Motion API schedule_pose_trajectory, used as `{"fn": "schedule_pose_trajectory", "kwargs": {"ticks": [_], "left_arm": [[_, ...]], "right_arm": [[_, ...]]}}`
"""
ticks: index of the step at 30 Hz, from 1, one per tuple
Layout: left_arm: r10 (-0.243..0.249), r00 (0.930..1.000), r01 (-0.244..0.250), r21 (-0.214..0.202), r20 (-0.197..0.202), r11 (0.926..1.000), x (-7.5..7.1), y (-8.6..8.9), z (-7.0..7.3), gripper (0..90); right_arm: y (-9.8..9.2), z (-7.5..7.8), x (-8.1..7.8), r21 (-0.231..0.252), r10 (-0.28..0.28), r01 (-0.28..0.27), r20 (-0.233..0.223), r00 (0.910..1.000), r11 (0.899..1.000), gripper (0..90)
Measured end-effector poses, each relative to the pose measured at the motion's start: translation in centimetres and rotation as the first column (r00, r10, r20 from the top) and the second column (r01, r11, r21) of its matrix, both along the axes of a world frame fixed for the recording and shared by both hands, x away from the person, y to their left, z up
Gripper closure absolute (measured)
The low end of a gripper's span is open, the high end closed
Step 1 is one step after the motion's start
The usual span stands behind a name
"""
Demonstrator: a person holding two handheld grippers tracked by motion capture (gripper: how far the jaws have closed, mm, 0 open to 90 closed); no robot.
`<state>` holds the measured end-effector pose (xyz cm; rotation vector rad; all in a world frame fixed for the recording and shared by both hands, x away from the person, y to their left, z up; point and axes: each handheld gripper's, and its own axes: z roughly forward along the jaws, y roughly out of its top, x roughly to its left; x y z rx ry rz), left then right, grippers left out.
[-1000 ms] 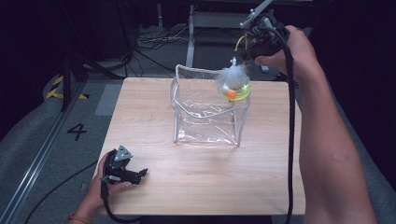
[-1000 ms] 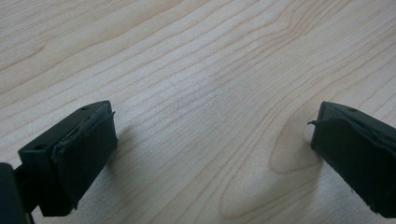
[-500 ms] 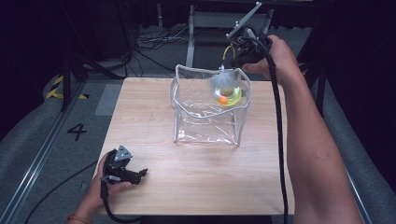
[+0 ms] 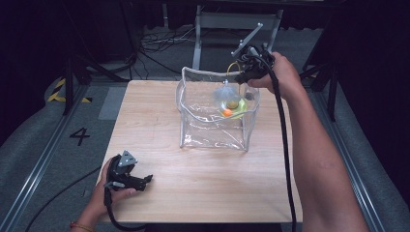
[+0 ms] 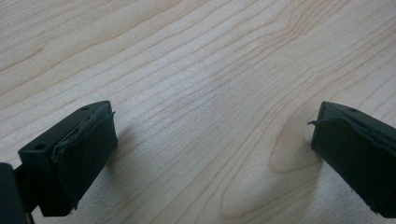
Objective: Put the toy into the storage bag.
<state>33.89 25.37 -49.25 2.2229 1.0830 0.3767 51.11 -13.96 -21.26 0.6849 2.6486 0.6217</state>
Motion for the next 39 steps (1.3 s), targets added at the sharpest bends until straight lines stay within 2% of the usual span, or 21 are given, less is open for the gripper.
{"fn": "schedule_pose_trajectory", "kwargs": {"ticks": [5,13,14,20,29,33,39], "left_arm": [[0.002,1.0,-0.002,-0.004,-0.005,1.0,0.0,0.0,0.0,0.5],[0.007,1.0,-0.007,-0.008,-0.005,0.9999,0.0,-0.1,0.0,0.5],[0.006,1.0,-0.006,-0.007,-0.005,1.0,0.0,-0.1,0.0,0.6],[0.008,1.0,-0.008,-0.009,-0.004,0.9999,0.0,-0.1,-0.1,0.6],[0.006,1.0,-0.006,-0.008,-0.005,1.0,0.0,-0.1,0.0,0.6],[0.01,0.9999,-0.01,-0.013,-0.006,0.9999,-0.1,-0.1,-0.1,0.7],[0.006,1.0,-0.006,-0.01,-0.008,0.9999,-0.1,-0.1,0.0,0.7]], "right_arm": [[-0.1,-2.0,0.1,-0.013,0.007,-0.007,-0.033,0.9994,1.0,88.1],[0.0,-4.8,-0.3,-0.03,0.024,-0.025,-0.053,0.9983,0.999,88.0],[-0.2,-5.6,-0.3,-0.025,0.023,-0.024,-0.068,0.9974,0.999,88.0],[-0.7,-7.0,-0.4,-0.01,0.024,-0.025,-0.089,0.9958,1.0,87.9],[-1.1,-8.3,-0.8,-0.013,0.022,-0.024,-0.112,0.9934,1.0,86.1],[-1.4,-8.3,-0.9,0.011,0.028,-0.027,-0.121,0.9922,1.0,87.2],[-1.5,-8.4,-1.2,0.007,0.033,-0.032,-0.118,0.9925,0.999,85.3]]}}
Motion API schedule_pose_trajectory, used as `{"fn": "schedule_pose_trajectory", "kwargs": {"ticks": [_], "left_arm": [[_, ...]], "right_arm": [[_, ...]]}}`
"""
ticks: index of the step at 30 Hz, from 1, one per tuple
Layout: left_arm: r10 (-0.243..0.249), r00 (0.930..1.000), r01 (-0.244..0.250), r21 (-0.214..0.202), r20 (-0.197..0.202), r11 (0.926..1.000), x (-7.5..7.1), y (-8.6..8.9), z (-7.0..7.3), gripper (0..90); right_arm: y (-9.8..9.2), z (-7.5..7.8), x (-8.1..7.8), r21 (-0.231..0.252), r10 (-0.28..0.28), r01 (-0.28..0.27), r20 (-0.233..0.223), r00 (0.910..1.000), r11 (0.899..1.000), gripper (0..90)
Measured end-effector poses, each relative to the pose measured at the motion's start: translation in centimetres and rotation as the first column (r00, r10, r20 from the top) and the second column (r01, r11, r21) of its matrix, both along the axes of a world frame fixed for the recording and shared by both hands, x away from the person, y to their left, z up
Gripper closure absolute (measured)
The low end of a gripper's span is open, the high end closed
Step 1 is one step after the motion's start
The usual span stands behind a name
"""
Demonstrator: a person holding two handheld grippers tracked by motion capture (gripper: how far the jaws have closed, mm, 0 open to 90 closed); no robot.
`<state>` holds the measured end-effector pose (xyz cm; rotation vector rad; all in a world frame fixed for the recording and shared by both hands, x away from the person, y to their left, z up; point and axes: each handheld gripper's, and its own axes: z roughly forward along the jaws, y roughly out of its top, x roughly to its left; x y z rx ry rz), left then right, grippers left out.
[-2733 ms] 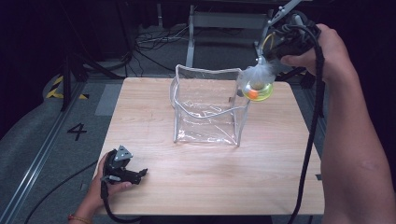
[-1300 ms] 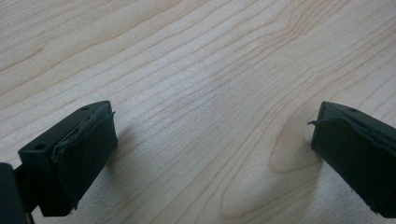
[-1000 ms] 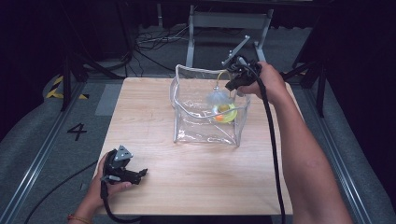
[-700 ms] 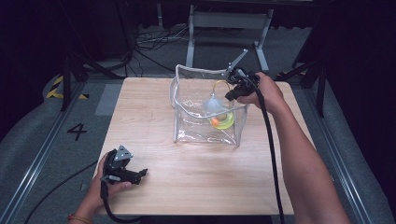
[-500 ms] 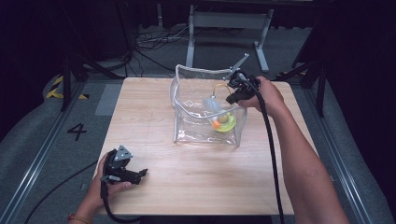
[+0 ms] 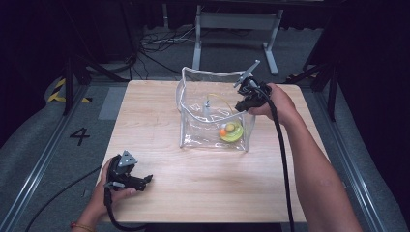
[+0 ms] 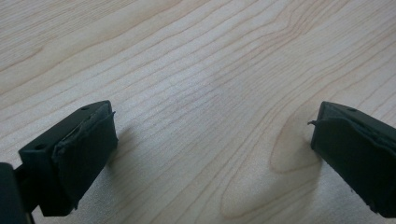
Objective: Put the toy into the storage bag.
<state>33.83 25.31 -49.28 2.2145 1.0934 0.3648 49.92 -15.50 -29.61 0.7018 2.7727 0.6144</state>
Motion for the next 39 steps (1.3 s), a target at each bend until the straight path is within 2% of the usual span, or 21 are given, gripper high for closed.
{"fn": "schedule_pose_trajectory", "kwargs": {"ticks": [15,16,20,21,30,39], "left_arm": [[0.003,1.0,-0.003,-0.001,0.002,1.0,0.0,0.0,0.0,0.6],[0.004,1.0,-0.004,-0.003,0.002,1.0,0.0,0.0,0.0,0.7],[0.004,1.0,-0.004,-0.002,0.002,1.0,0.0,0.0,0.0,0.7],[0.001,1.0,-0.001,-0.001,0.001,1.0,0.0,0.0,0.0,0.6],[0.002,1.0,-0.002,0.0,0.004,1.0,0.0,0.0,0.0,0.6],[0.002,1.0,-0.002,0.0,0.004,1.0,0.0,0.0,0.0,0.6]], "right_arm": [[-0.6,1.2,-1.9,0.029,-0.007,0.005,0.086,0.9962,1.0,62.0],[-0.6,1.3,-2.0,0.032,-0.011,0.007,0.1,0.9949,0.999,57.7],[-1.0,1.8,-2.4,0.046,-0.027,0.022,0.121,0.9923,0.999,53.2],[-1.3,2.2,-2.6,0.063,-0.051,0.043,0.139,0.9889,0.997,48.6],[-3.1,3.7,-4.1,0.105,-0.081,0.062,0.186,0.9791,0.993,37.7],[-5.7,4.1,-5.9,0.127,-0.103,0.076,0.218,0.9704,0.989,36.6]]}}
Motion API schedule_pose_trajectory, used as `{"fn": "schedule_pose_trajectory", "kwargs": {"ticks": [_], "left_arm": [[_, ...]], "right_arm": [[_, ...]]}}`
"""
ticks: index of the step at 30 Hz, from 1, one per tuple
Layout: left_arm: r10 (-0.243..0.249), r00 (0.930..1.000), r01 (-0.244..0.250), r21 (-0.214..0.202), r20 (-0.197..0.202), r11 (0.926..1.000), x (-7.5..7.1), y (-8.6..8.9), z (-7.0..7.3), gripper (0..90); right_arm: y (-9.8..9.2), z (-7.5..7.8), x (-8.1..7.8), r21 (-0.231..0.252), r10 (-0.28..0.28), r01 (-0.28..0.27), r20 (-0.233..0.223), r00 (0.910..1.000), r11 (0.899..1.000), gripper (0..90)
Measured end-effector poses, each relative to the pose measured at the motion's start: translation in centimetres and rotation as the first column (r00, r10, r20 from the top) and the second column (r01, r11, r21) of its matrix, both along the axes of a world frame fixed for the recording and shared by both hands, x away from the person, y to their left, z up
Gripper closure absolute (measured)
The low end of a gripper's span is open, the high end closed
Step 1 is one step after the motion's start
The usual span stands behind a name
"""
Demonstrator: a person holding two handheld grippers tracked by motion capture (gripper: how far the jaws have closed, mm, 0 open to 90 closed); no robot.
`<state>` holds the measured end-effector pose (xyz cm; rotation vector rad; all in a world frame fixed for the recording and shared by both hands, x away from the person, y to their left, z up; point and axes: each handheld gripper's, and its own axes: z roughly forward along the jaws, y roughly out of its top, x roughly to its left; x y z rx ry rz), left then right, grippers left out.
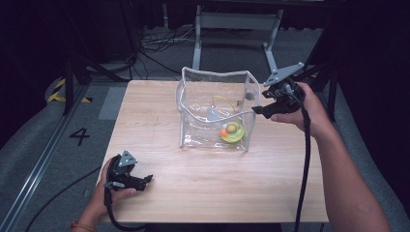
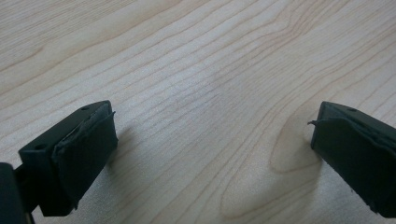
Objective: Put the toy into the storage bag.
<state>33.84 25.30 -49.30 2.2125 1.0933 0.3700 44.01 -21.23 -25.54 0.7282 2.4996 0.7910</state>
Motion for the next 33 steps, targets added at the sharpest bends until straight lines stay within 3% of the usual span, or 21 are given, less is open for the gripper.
{"fn": "schedule_pose_trajectory", "kwargs": {"ticks": [20,30,33], "left_arm": [[0.002,1.0,-0.002,-0.002,-0.001,1.0,0.0,0.0,0.0,0.6],[0.0,1.0,0.0,-0.001,-0.002,1.0,0.0,0.0,0.0,0.6],[0.001,1.0,-0.001,-0.003,-0.003,1.0,0.0,0.0,0.0,0.6]], "right_arm": [[-5.2,-2.4,-3.2,0.009,-0.002,0.002,0.035,0.9994,1.0,33.9],[-6.5,-5.3,-4.6,-0.029,-0.002,0.004,0.074,0.9973,1.0,34.0],[-6.9,-6.6,-4.8,-0.042,-0.005,0.008,0.066,0.9978,0.999,33.3]]}}
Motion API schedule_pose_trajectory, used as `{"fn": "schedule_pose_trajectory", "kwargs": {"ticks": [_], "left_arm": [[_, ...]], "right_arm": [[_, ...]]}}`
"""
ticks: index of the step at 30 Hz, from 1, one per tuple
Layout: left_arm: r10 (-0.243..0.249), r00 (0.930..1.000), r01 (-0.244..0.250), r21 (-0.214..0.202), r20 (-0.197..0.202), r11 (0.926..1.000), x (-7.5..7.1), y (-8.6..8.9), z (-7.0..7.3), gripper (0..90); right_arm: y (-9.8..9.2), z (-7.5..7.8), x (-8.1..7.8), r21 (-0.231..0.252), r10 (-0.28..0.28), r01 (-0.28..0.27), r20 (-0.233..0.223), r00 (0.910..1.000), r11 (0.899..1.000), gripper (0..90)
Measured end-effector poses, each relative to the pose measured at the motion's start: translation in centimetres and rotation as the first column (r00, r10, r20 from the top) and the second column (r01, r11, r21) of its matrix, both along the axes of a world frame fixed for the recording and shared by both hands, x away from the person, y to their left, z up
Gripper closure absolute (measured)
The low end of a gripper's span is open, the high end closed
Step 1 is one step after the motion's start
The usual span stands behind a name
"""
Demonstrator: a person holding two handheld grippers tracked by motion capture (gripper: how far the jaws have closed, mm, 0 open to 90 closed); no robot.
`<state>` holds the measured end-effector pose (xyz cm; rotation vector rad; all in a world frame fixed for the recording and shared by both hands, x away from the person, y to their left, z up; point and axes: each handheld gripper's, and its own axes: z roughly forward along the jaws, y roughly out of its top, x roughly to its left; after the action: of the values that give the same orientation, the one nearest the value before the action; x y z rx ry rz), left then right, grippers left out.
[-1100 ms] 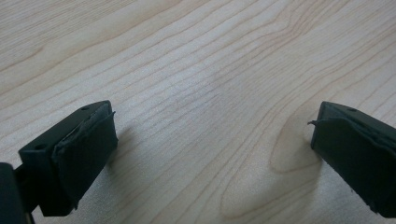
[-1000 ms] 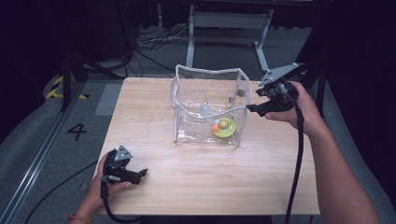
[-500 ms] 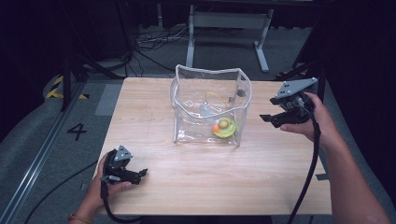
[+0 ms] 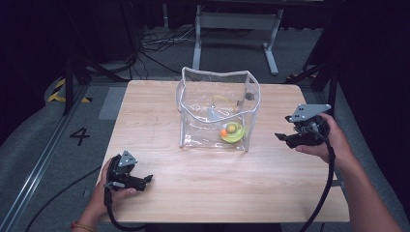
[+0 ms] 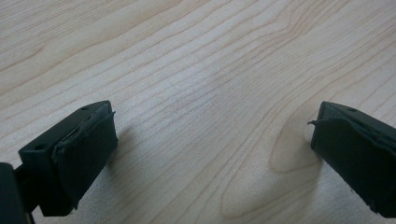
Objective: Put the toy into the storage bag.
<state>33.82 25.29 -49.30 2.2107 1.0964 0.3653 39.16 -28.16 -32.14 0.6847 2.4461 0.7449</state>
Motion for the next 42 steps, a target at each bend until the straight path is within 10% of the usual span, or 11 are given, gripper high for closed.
{"fn": "schedule_pose_trajectory", "kwargs": {"ticks": [32,42], "left_arm": [[0.002,1.0,-0.002,0.003,0.001,1.0,0.0,0.0,0.0,0.6],[0.005,0.9999,-0.005,0.014,0.015,0.9999,0.0,0.0,0.0,0.6]], "right_arm": [[-4.0,-11.4,-2.6,0.055,-0.117,0.121,-0.076,0.9902,0.991,30.6],[-7.7,-14.2,-4.0,0.157,-0.159,0.172,-0.091,0.9831,0.973,29.3]]}}
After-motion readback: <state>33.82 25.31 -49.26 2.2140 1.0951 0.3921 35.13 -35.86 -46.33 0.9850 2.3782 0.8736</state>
